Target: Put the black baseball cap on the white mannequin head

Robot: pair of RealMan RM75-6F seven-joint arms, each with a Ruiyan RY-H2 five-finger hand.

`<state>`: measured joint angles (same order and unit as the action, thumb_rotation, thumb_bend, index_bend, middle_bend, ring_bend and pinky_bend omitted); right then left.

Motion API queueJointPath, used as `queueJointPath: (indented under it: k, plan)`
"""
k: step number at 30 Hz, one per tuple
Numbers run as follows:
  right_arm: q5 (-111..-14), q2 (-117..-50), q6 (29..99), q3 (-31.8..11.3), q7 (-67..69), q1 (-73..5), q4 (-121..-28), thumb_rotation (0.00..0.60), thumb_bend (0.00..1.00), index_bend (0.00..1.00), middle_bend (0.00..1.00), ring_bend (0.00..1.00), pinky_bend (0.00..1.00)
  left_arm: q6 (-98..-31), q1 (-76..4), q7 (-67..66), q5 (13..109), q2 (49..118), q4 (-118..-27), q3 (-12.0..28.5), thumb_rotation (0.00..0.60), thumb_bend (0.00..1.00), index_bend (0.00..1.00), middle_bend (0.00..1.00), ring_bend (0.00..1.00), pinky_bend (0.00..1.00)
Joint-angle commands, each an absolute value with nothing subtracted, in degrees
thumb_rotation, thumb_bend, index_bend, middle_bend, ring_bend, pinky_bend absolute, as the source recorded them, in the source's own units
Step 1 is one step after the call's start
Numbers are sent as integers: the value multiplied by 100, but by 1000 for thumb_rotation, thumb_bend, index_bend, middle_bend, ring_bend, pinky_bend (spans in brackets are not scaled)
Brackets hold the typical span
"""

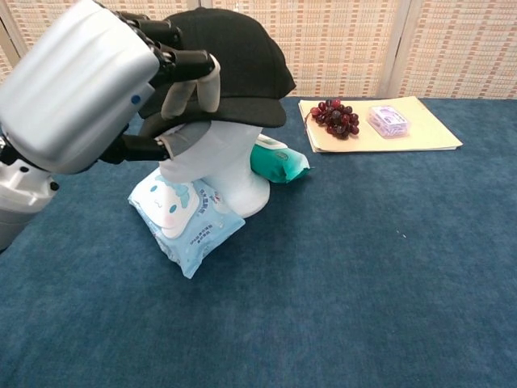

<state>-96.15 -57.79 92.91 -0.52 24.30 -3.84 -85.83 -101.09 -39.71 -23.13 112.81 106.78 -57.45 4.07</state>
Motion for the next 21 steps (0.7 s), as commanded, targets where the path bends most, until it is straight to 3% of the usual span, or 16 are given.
queueJointPath:
  k: [1, 5, 12, 21]
  plan:
    - [-9616, -5780, 9284, -50, 2425, -387, -8583, 600, 38, 353, 325, 255, 426, -10085, -3935, -2308, 11269, 10700, -5721, 376, 600, 382, 689, 667, 484, 585]
    - [-9626, -5781, 9284, -48, 2411, -388, -8589, 600, 39, 353, 325, 255, 426, -10033, -3870, -2328, 11224, 10719, -5720, 340, 600, 382, 569, 643, 471, 585]
    - [-9628, -5782, 9275, -45, 2394, -392, -8600, 600, 39, 353, 325, 255, 426, -9958, -3740, -2430, 11140, 10734, -5731, 297, 600, 382, 259, 590, 445, 573]
    - [-9633, -5785, 9261, -43, 2381, -401, -8602, 600, 39, 353, 325, 255, 426, -9962, -3595, -2384, 11086, 10769, -5749, 242, 600, 352, 171, 529, 416, 561]
